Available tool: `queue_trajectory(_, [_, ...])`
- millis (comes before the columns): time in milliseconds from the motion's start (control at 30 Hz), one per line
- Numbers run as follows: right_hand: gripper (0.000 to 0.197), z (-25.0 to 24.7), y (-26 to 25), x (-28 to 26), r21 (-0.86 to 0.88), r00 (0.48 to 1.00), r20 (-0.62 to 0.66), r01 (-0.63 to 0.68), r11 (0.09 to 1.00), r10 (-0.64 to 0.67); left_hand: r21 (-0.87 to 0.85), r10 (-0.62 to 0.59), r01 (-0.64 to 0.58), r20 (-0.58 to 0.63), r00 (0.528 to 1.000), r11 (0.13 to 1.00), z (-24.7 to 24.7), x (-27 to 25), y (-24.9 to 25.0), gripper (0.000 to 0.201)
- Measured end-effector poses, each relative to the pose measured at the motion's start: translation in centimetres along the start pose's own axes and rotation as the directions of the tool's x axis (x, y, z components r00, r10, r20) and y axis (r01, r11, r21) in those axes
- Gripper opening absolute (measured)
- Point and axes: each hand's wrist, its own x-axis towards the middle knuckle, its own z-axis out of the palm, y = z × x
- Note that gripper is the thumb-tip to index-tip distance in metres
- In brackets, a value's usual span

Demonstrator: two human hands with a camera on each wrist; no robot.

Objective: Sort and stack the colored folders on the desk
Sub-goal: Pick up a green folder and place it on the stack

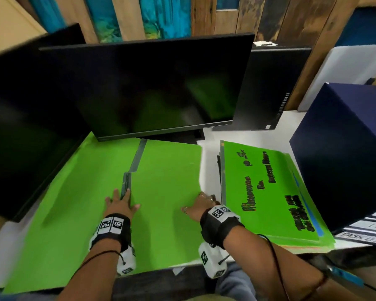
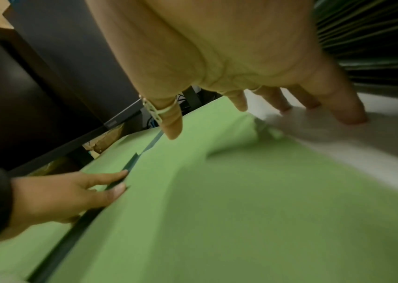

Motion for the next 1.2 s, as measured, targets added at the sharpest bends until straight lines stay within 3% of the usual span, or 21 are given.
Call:
queue_trajectory(167, [0.089, -0.4, -1.2, 0.3, 0.286, 0.996, 0.090, -0.024, 0.958, -0.002, -0.149, -0.034, 0.030, -0.021, 0.999, 0.988, -0.2, 0.0, 0.2, 0.092])
queue_trajectory(300, [0.070, -2.6, -1.9, -0.6, 0.608, 0.990, 0.131, -0.043, 0.793, -0.046, -0.141, -0.092, 0.087, -0.030, 0.995, 0.986, -0.1, 0.1, 0.3, 0.093])
queue_trajectory(400, [0.054, -4.3, -2.1, -2.9, 0.744, 0.975, 0.094, 0.066, 0.665, -0.202, -0.178, -0.103, 0.094, -0.041, 0.994, 0.980, -0.4, 0.2, 0.3, 0.091])
queue_trajectory(467, [0.055, -5.8, -2.3, -5.2, 0.807, 0.910, 0.166, 0.096, 0.583, -0.379, -0.293, -0.117, 0.087, -0.086, 0.989, 0.952, -0.5, 0.1, 0.6, 0.094])
queue_trajectory(533, [0.065, -6.9, -2.5, -6.4, 0.782, 0.848, 0.213, 0.150, 0.606, -0.485, -0.439, -0.138, 0.070, -0.125, 0.982, 0.896, -0.7, -0.5, 1.5, 0.100])
queue_trajectory(633, [0.068, -8.0, -2.8, -6.9, 0.675, 0.874, 0.096, 0.295, 0.677, -0.476, -0.670, -0.129, 0.040, -0.084, 0.988, 0.741, -1.4, -1.4, 3.2, 0.101])
queue_trajectory(700, [0.061, -8.7, -2.8, -7.2, 0.638, 0.878, -0.021, 0.380, 0.670, -0.478, -0.812, -0.058, -0.014, -0.059, 0.997, 0.584, -2.9, -2.3, 4.2, 0.092])
queue_trajectory(767, [0.056, -9.5, -2.8, -7.6, 0.656, 0.864, -0.080, 0.421, 0.626, -0.498, -0.874, 0.059, -0.131, -0.117, 0.991, 0.469, -5.3, -4.0, 5.0, 0.075])
queue_trajectory(833, [0.057, -10.2, -3.2, -8.6, 0.721, 0.848, -0.057, 0.400, 0.566, -0.528, -0.874, 0.189, -0.246, -0.181, 0.965, 0.420, -8.5, -6.3, 5.5, 0.068])
queue_trajectory(933, [0.056, -9.7, -4.0, -9.4, 0.756, 0.774, 0.027, 0.398, 0.520, -0.632, -0.865, 0.273, -0.318, -0.222, 0.936, 0.388, -13.2, -9.4, 5.6, 0.081])
queue_trajectory(1000, [0.051, -8.4, -4.7, -9.0, 0.745, 0.712, 0.071, 0.428, 0.512, -0.698, -0.826, 0.273, -0.348, -0.246, 0.930, 0.443, -15.4, -10.2, 5.0, 0.095])
queue_trajectory(1067, [0.047, -6.6, -5.3, -8.2, 0.726, 0.695, 0.105, 0.435, 0.532, -0.712, -0.689, 0.258, -0.366, -0.260, 0.931, 0.626, -16.3, -9.9, 3.8, 0.108])
queue_trajectory(1133, [0.042, -4.4, -5.7, -6.6, 0.686, 0.737, 0.121, 0.421, 0.593, -0.665, -0.547, 0.209, -0.333, -0.277, 0.938, 0.768, -16.3, -9.8, 2.2, 0.103])
queue_trajectory(1200, [0.038, -1.9, -5.7, -4.5, 0.633, 0.826, 0.137, 0.352, 0.689, -0.547, -0.521, 0.164, -0.284, -0.266, 0.950, 0.805, -15.9, -9.6, 0.4, 0.093])
